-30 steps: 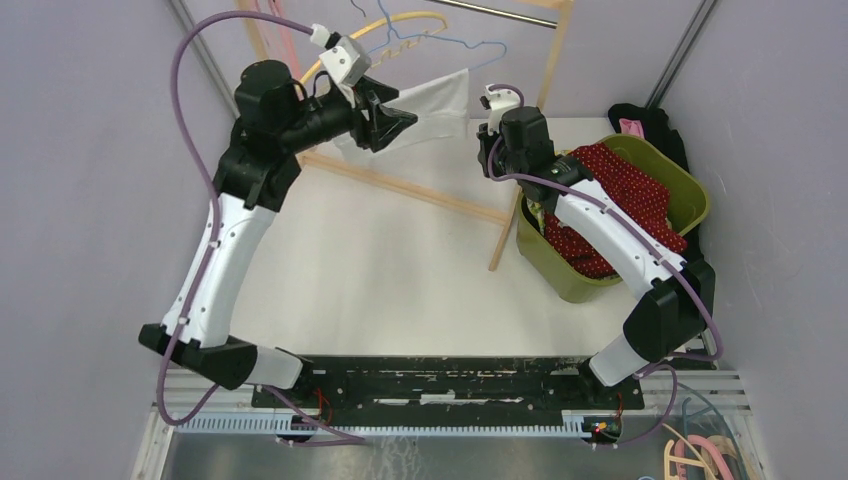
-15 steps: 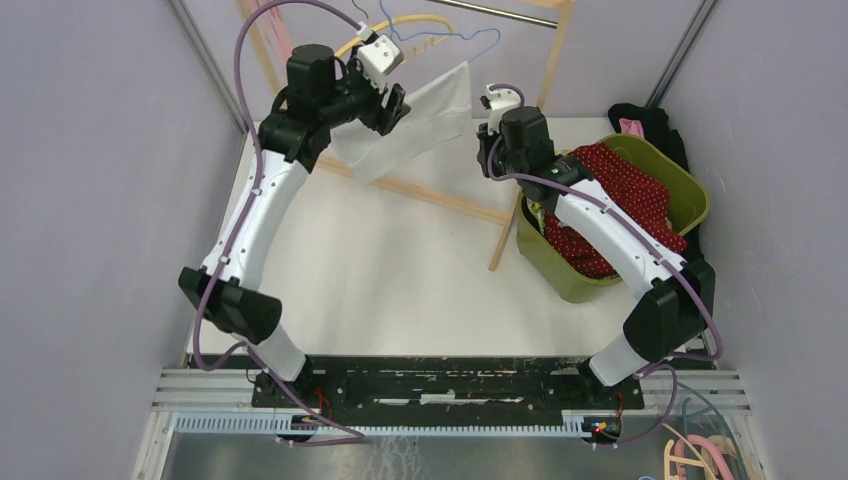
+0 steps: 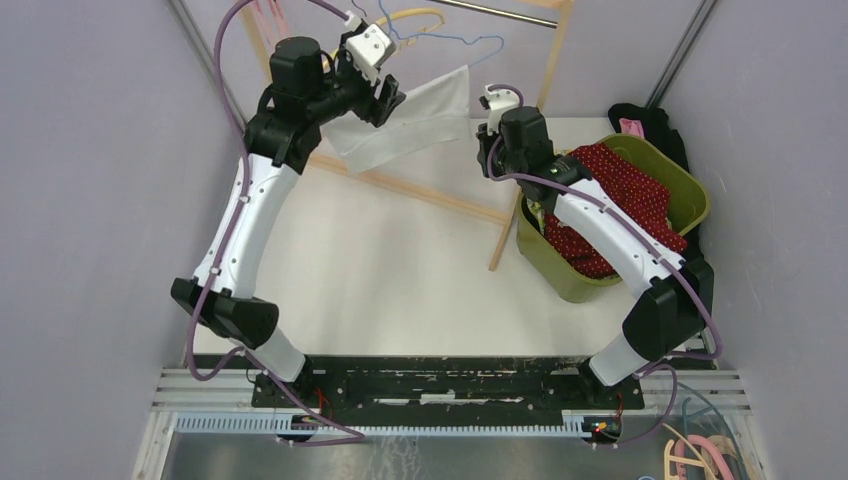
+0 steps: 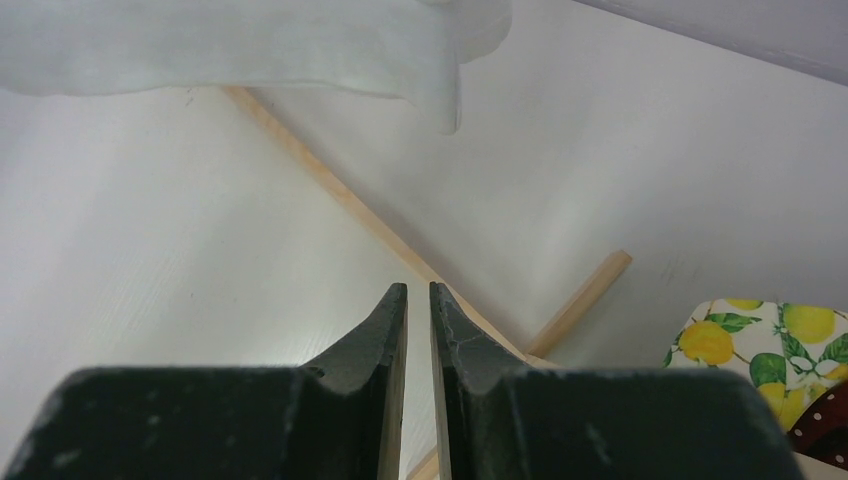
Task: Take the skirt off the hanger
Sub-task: Pick up the hanger from the clothesline.
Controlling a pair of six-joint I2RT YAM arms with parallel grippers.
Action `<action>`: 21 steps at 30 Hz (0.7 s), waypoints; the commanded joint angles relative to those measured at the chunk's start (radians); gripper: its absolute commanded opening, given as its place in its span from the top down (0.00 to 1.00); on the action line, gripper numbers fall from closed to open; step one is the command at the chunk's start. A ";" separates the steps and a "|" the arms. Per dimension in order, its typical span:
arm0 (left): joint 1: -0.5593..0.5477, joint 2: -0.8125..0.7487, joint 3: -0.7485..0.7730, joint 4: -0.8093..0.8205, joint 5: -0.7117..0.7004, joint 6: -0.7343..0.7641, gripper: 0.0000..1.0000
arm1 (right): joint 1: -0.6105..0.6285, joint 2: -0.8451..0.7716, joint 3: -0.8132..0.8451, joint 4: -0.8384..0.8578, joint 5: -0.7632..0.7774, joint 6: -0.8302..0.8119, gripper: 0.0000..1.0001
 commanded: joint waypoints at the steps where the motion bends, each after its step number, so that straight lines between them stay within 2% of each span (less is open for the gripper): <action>1: 0.002 -0.132 -0.061 0.003 0.067 0.031 0.27 | -0.002 0.016 0.007 0.048 0.003 0.001 0.81; 8: 0.002 -0.191 -0.105 -0.006 -0.036 0.059 0.20 | -0.001 0.026 0.013 0.045 -0.004 0.006 0.81; 13: 0.017 -0.140 -0.100 0.053 -0.075 0.042 0.11 | -0.003 0.026 0.017 0.045 -0.010 0.013 0.81; 21: 0.035 -0.043 -0.041 0.141 -0.100 0.000 0.09 | -0.002 0.006 0.010 0.043 -0.002 0.000 0.81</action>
